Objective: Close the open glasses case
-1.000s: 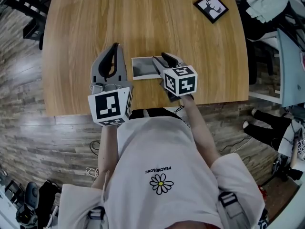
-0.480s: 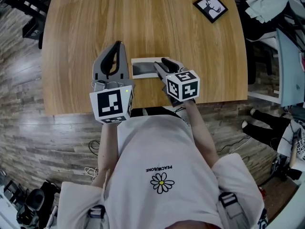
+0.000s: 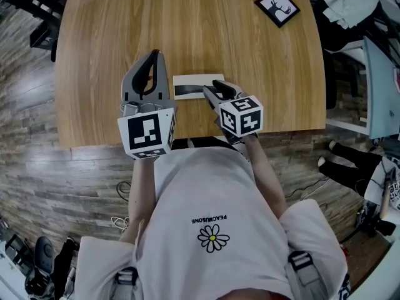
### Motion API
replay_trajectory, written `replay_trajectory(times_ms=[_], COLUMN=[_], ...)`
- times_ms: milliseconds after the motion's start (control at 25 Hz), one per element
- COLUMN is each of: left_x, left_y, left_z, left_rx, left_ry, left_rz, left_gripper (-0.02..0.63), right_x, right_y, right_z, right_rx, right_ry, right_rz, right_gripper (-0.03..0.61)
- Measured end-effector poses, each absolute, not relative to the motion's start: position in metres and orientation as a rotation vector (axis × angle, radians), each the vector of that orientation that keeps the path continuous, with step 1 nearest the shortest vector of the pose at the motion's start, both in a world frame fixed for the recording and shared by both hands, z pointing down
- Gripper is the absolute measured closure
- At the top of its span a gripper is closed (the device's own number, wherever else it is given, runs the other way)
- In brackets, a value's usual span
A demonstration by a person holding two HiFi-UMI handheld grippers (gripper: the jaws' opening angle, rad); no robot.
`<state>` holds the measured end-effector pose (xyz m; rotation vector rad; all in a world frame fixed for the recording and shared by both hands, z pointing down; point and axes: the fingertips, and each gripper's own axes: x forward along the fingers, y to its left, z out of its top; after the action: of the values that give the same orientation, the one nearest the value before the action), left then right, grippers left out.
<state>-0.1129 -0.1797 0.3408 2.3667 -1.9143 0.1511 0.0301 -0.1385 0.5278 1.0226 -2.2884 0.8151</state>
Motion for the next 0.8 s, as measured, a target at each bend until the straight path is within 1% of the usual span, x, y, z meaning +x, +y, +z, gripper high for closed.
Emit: replay_trajectory(times_ms=[440, 800], left_x=[-0.114, -0.113], left_y=[-0.178, -0.176], left_z=[0.339, 0.346], left_rx=[2.368, 2.364], left_ry=[-1.936, -1.929], left_rz=[0.163, 0.189], left_gripper=[0.597, 0.597], right_x=[0.032, 0.037], right_y=[-0.120, -0.100], right_z=[0.541, 0.573], right_rx=[0.981, 0.980], right_ry=[-2.256, -2.184], right_rz=[0.858, 0.864], right_gripper=[0.456, 0.460])
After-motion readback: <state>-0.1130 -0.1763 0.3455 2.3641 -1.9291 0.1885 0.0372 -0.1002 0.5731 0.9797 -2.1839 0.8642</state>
